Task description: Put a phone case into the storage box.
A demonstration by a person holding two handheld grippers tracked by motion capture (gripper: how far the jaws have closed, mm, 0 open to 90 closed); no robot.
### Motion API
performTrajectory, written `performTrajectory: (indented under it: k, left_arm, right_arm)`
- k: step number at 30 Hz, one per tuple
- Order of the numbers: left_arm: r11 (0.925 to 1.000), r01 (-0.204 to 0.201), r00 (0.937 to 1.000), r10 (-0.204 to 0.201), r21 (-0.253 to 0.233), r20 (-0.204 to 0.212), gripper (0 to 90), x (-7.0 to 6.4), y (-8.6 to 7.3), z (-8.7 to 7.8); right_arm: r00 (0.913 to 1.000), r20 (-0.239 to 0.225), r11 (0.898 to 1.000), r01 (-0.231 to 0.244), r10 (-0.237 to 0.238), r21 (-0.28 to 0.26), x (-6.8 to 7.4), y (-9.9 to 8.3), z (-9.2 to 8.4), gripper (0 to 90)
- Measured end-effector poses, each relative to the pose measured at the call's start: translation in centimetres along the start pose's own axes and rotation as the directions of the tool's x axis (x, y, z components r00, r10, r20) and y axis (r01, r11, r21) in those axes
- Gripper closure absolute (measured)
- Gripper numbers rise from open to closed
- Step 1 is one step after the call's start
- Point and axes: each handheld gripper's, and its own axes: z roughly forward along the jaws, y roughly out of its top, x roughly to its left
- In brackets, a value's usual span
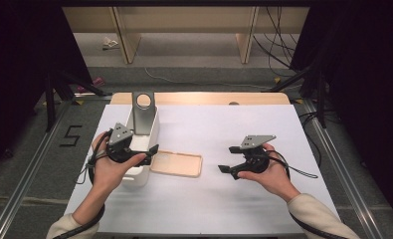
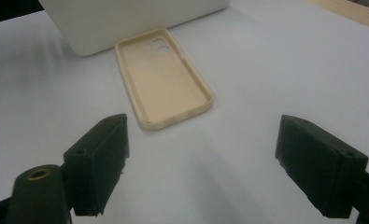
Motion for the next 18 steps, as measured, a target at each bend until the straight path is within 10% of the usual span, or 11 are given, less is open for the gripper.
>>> performTrajectory:
  k: [18]
  left_arm:
    - [0.9966, -0.065, 0.9933, 0.069, -0.050, 0.092, 0.0, -1.2, -2.7, -1.8]
  right_arm:
    - [1.0000, 0.003, 1.000, -0.004, 0.004, -0.005, -0.2, 0.0, -0.2, 18.4]
